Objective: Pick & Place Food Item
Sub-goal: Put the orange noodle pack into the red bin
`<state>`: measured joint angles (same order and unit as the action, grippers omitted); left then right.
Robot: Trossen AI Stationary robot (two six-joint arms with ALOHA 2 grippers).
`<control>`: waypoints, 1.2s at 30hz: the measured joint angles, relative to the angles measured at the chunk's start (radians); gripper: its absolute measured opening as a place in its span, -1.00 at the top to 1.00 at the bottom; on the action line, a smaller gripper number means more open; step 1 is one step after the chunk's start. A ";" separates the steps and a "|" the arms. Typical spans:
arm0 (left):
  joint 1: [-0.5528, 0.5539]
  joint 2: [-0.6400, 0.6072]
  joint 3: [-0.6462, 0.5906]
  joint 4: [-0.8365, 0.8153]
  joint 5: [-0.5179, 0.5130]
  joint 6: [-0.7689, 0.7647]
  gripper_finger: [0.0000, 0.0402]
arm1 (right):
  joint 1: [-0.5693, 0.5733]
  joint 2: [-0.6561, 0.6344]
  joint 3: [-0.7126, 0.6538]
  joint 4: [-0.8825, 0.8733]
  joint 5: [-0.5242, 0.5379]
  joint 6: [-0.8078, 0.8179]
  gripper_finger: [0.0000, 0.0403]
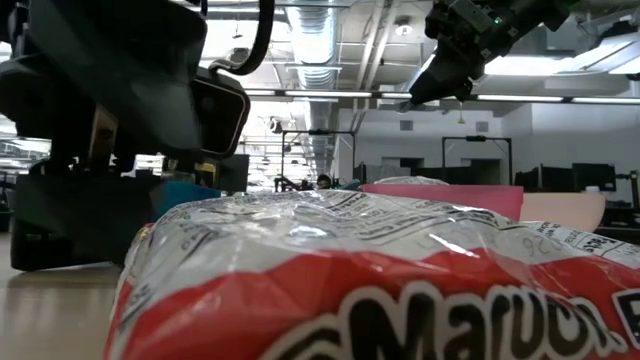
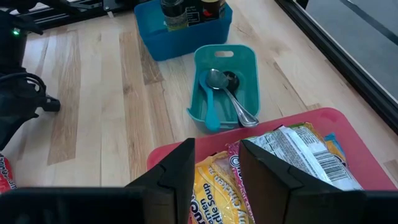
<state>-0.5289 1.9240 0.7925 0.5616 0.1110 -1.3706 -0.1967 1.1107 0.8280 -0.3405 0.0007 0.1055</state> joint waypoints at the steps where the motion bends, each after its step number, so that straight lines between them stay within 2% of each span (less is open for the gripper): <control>1: 0.000 0.006 0.002 0.007 -0.007 -0.001 -0.02 | 0.000 0.000 0.000 0.000 0.000 0.000 0.41; 16: -0.001 0.019 0.002 0.043 -0.061 0.000 0.02 | 0.000 0.001 0.000 0.002 0.000 0.000 0.41; 36: -0.005 0.022 0.000 0.033 -0.158 0.036 0.72 | 0.000 0.002 0.000 0.002 0.000 0.000 0.41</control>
<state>-0.5336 1.9457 0.7929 0.5948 -0.0468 -1.3349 -0.1967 1.1122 0.8280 -0.3389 0.0010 0.1055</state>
